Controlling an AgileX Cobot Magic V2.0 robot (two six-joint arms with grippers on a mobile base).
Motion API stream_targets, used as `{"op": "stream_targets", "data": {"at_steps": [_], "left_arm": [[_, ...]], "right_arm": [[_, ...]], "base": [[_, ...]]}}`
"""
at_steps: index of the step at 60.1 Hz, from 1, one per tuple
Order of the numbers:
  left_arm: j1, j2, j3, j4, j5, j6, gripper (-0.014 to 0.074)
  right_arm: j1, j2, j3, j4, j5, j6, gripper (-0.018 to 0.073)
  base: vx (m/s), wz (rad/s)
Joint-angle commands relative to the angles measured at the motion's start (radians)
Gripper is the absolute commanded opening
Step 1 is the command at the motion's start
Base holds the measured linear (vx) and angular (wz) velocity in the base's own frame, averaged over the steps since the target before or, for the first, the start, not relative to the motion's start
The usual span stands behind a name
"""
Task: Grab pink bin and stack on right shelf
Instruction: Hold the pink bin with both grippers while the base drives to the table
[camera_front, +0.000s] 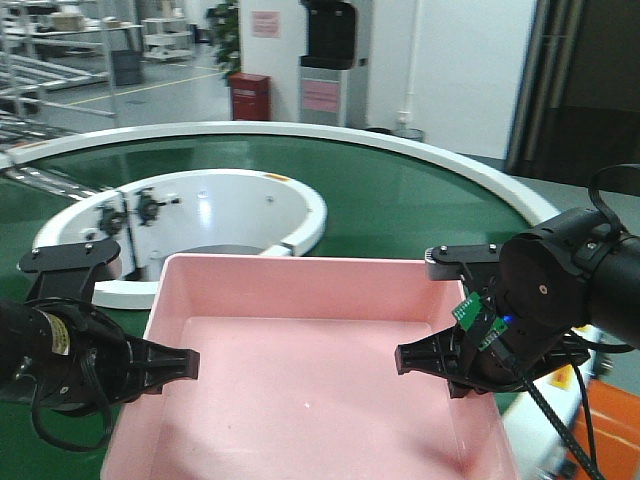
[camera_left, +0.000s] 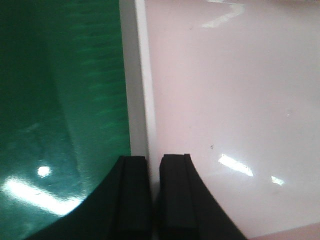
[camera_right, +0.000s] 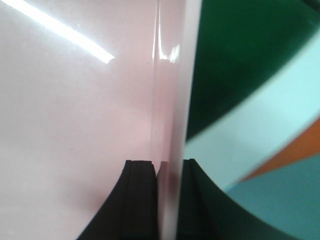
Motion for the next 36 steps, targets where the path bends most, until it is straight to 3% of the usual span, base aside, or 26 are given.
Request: {"op": "stream_targets", "data": {"at_steps": [1, 36], "left_arm": [[-0.012, -0.039, -0.033, -0.023, -0.12, 0.001, 0.0021], [-0.012, -0.039, -0.033, -0.023, -0.12, 0.001, 0.0021]], "right_arm": [[0.001, -0.049, -0.028, -0.029, -0.053, -0.019, 0.0085], [0.001, -0.049, -0.028, -0.029, -0.053, -0.019, 0.0085]], "base": [[-0.13, -0.49], [-0.14, -0.53]]}}
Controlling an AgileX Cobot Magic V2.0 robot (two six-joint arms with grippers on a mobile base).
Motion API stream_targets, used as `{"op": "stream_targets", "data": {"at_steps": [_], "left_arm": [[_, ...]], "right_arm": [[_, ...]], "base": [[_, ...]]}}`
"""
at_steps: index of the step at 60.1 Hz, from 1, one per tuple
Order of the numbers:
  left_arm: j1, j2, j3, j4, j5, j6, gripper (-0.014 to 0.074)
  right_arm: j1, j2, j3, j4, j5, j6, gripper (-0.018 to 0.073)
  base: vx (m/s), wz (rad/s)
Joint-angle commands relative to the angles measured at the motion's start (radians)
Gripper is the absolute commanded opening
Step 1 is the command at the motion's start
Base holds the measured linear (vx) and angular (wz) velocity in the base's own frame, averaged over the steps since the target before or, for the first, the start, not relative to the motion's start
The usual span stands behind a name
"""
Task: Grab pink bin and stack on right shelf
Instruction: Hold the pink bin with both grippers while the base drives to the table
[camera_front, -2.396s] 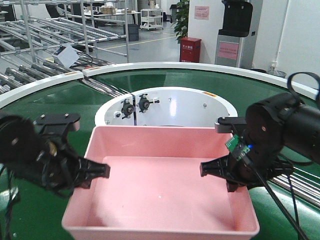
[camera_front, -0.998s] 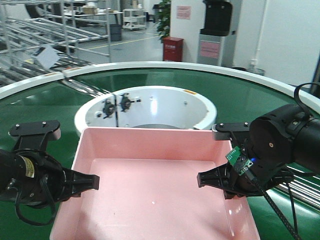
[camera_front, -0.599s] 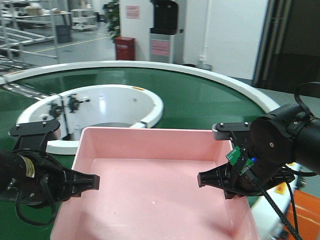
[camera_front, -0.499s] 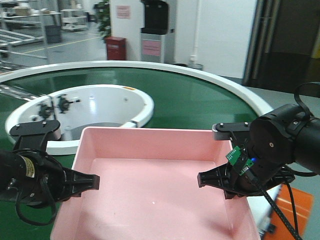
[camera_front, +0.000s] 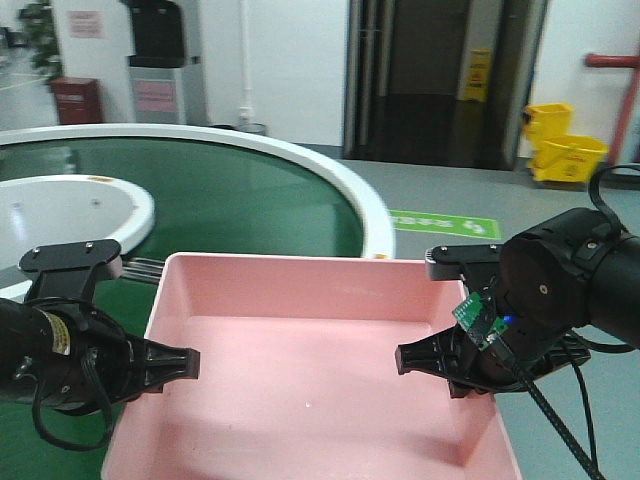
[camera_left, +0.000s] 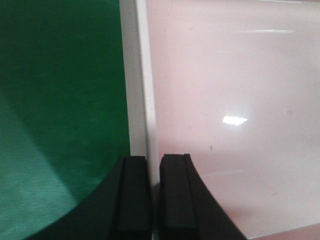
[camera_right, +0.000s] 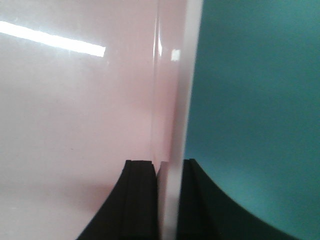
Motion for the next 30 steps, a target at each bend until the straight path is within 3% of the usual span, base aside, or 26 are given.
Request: {"op": "stream_targets", "data": {"at_steps": [1, 30], "left_arm": [[-0.012, -0.039, -0.033, -0.023, -0.115, 0.001, 0.0021], [-0.012, -0.039, -0.033, -0.023, -0.115, 0.001, 0.0021]], "right_arm": [[0.002, -0.049, -0.028, -0.029, -0.053, -0.019, 0.0085], [0.002, -0.049, -0.028, -0.029, -0.053, -0.019, 0.0085]], "base": [[-0.14, -0.54], [-0.13, -0.53]]}}
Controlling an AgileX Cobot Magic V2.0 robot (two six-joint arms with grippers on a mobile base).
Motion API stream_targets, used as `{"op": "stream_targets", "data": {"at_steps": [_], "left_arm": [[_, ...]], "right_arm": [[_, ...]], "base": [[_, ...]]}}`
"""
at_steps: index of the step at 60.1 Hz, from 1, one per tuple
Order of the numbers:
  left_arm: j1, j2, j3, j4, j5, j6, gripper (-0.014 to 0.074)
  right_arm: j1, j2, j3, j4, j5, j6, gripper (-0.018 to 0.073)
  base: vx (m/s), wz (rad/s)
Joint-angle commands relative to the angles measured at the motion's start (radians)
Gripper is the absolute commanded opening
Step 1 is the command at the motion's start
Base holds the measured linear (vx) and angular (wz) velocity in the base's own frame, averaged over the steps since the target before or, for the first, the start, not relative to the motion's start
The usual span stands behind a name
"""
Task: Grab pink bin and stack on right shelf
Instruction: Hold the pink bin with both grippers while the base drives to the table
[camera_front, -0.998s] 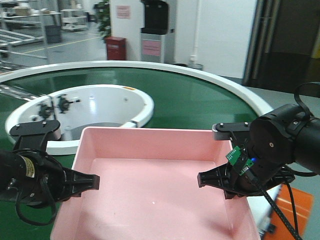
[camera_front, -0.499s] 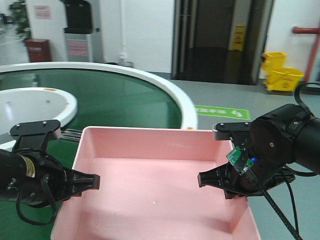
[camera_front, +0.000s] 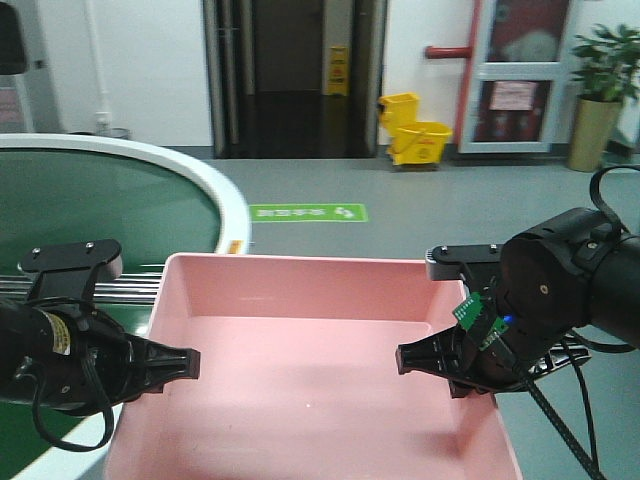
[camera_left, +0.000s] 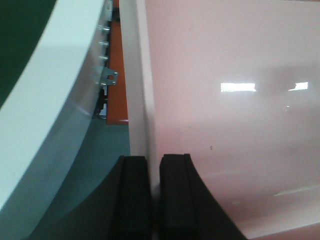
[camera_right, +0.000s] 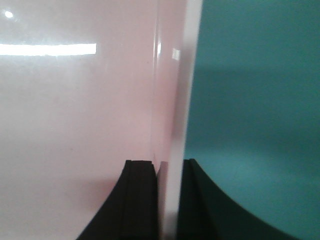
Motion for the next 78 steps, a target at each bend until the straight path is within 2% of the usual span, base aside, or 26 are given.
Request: {"op": "stream_targets", "data": {"at_steps": [1, 37, 78], "left_arm": [[-0.011, -0.039, -0.033, -0.022, -0.115, 0.001, 0.0021], [-0.011, -0.039, -0.033, -0.022, -0.114, 0.001, 0.0021], [-0.011, -0.039, -0.033, -0.022, -0.114, 0.001, 0.0021]], "right_arm": [[0.002, -0.049, -0.028, -0.029, -0.053, -0.019, 0.0085], [0.002, -0.049, -0.028, -0.026, -0.052, -0.019, 0.0085], [0.002, -0.049, -0.028, -0.026, -0.052, -0.019, 0.0085]], "base": [[-0.11, -0.51], [0.0, -0.43], [0.27, -0.4]]}}
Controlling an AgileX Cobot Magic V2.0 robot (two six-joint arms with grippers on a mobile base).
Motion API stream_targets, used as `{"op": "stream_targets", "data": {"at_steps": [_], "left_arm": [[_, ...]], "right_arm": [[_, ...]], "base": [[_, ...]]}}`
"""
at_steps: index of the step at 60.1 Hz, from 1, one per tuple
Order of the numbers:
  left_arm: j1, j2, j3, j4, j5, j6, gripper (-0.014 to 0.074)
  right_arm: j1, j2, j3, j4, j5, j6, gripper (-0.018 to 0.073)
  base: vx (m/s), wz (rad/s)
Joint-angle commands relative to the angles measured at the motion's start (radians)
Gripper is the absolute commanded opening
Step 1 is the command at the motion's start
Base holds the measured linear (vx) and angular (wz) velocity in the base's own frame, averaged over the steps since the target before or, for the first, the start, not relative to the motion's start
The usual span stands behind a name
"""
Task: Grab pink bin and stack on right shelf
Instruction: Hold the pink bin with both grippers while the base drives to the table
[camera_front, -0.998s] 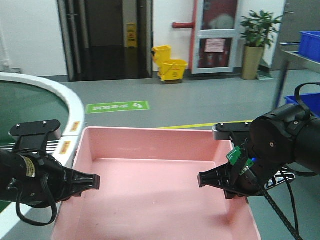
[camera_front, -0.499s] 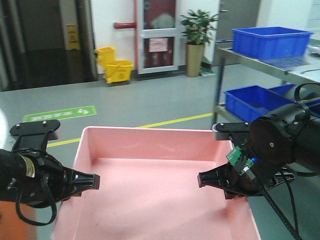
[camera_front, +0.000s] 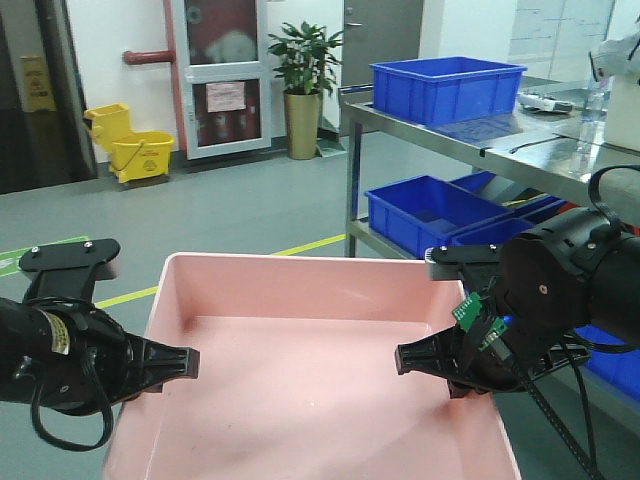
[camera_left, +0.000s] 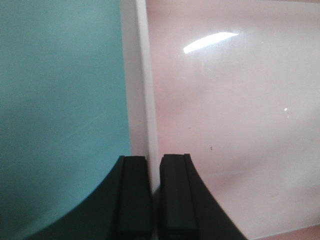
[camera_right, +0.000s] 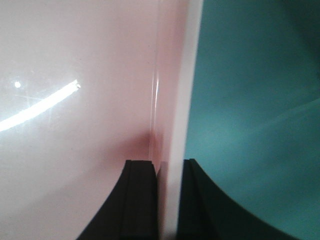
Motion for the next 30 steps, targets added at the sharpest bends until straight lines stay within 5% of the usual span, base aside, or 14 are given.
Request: {"op": "stream_targets", "data": {"at_steps": [1, 30], "left_arm": [[-0.011, -0.039, -0.033, -0.023, -0.114, 0.001, 0.0021], [-0.011, -0.039, -0.033, -0.023, -0.114, 0.001, 0.0021]], "right_arm": [[0.002, -0.049, -0.028, -0.025, -0.053, -0.019, 0.0085], [0.002, -0.049, -0.028, -0.022, -0.053, -0.019, 0.0085]], "base": [[0.34, -0.22], [0.33, -0.18]]}}
